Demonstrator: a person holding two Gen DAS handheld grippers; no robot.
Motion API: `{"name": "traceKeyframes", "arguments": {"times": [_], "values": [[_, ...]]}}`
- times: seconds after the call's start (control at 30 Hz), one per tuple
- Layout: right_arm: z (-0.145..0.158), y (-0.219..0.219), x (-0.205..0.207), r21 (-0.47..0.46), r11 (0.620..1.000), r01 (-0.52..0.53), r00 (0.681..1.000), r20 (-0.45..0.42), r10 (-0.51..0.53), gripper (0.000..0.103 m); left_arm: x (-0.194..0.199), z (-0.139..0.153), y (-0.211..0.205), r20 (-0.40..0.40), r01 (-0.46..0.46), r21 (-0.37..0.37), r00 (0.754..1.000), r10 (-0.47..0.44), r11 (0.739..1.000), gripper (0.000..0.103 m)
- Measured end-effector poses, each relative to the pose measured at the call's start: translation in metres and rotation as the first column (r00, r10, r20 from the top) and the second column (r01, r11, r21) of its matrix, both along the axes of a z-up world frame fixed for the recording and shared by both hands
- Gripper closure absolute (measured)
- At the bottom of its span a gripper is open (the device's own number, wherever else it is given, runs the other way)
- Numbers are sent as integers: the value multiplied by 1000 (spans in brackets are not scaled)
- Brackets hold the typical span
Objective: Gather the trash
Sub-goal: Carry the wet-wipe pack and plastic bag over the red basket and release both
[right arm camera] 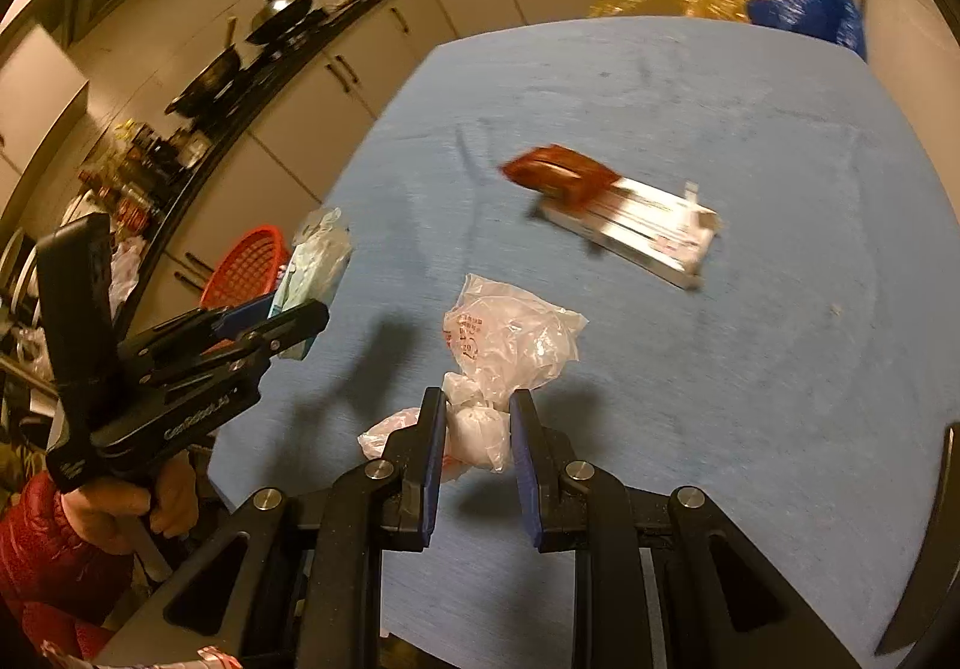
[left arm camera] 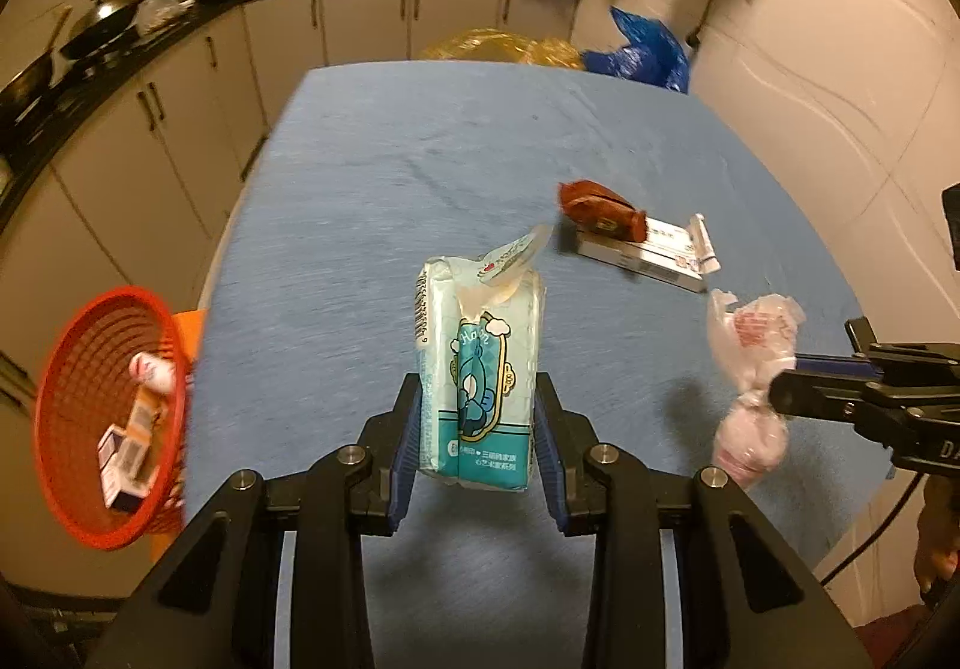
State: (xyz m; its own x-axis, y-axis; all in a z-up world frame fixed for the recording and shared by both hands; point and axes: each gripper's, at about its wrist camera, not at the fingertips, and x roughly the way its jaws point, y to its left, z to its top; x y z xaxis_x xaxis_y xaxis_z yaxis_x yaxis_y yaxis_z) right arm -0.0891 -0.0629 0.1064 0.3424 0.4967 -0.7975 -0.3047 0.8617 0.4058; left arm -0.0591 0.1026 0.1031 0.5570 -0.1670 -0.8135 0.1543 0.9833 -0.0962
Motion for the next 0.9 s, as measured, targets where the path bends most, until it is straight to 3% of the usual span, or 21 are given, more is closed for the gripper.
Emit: {"name": "traceKeyframes", "arguments": {"times": [0.33, 0.9], "values": [[9, 64, 4, 2, 994, -112, 993, 26, 112, 80, -24, 22, 62, 48, -117, 11, 992, 116, 993, 70], [20, 146, 13, -8, 972, -234, 971, 55, 235, 80, -43, 31, 148, 74, -268, 3, 961, 267, 963, 70]]}}
